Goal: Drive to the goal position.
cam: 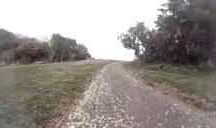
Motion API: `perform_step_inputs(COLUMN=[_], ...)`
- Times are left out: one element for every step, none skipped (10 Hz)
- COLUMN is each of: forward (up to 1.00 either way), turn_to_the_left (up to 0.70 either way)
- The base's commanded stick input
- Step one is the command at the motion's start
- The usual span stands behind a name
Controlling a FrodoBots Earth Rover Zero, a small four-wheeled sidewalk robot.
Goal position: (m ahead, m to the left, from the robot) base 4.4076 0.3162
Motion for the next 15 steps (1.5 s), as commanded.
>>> perform_step_inputs(forward=[0.6, 0.6, 0.6, 0.6, 0.6, 0.6, 0.6, 0.6, 0.6, 0.6, 0.6, 0.6, 0.6, 0.6, 0.6], turn_to_the_left=[0.0, 0.0, 0.05, 0.12, 0.14, 0.15, 0.14, 0.1, 0.0, 0.0, 0.0, 0.0, 0.0, 0.0, 0.0])
